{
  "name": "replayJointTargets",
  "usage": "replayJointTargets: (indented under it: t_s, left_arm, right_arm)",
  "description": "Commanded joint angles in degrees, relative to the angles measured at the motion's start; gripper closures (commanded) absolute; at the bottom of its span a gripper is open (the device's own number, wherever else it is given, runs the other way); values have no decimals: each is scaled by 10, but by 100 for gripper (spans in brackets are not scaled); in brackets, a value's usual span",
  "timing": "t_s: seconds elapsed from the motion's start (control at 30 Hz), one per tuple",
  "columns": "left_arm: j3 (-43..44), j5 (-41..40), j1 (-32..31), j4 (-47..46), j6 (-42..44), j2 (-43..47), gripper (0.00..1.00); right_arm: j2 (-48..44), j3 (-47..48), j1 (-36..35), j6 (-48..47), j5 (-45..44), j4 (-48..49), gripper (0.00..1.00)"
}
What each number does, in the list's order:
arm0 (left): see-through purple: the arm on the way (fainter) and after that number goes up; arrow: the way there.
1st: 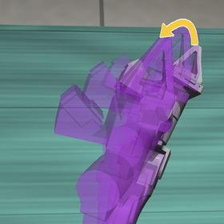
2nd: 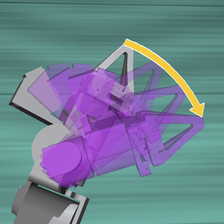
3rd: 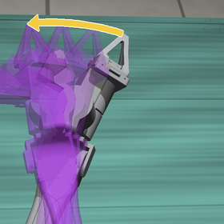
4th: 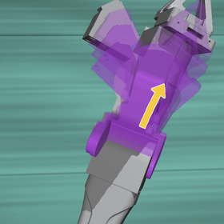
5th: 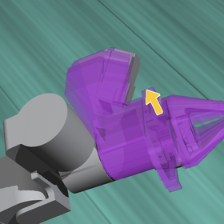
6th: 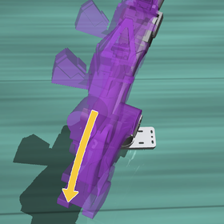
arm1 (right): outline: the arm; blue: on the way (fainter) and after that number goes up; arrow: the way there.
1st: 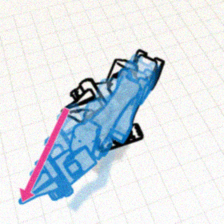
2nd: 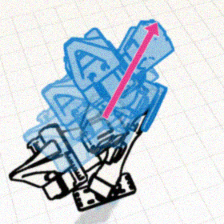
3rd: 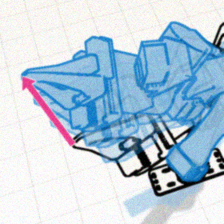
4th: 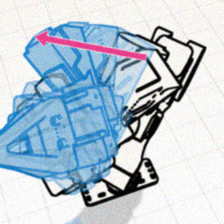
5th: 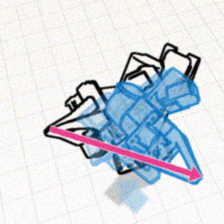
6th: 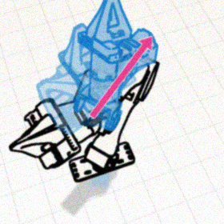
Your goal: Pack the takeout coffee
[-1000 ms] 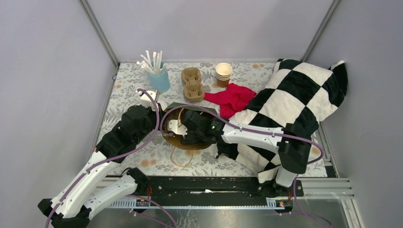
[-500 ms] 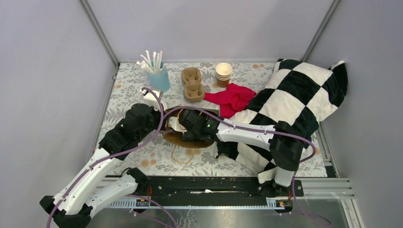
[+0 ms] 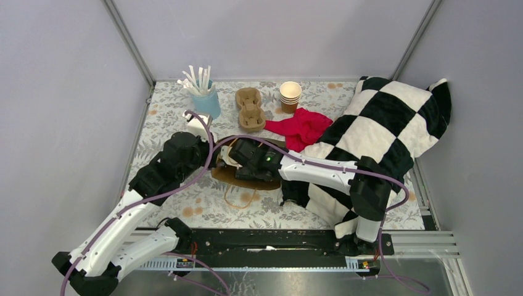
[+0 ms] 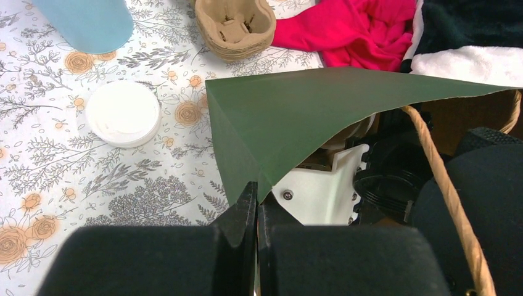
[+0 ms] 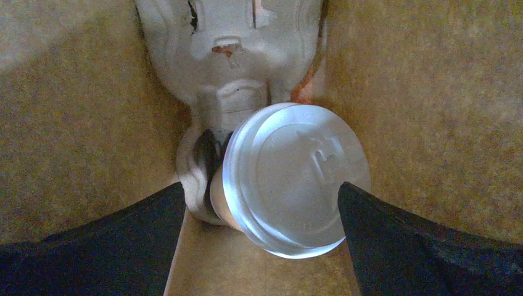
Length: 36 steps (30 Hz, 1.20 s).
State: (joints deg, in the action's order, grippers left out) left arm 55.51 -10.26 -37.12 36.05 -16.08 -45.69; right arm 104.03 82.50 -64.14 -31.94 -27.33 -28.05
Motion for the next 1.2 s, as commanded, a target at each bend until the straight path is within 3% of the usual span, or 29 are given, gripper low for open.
replayJointTargets:
  t_s: [0.0, 0.13, 0.27, 0.37, 0.6, 0.87, 1.17]
  left_arm:
    - [15, 17, -5, 6, -4, -5, 100]
    - [19, 15, -6, 10, -2, -10, 100]
    - [19, 13, -5, 14, -4, -12, 100]
    - [17, 14, -6, 14, -6, -13, 100]
    - [17, 14, -6, 17, -4, -13, 100]
    - [15, 17, -6, 17, -4, -12, 100]
    - [-2, 22, -6, 11, -3, -1, 100]
  right_arm:
    - [-14, 5, 11, 43, -24, 18, 0]
    - [-38, -20, 11, 50, 35, 52, 1]
    - [-44, -44, 12, 28, 25, 78, 6]
    - [-69, -100, 12, -14, 30, 155, 10]
    - [-69, -103, 14, -38, 22, 157, 33]
    - [-79, -106, 14, -44, 27, 205, 33]
    - [-105, -146, 13, -43, 49, 350, 34]
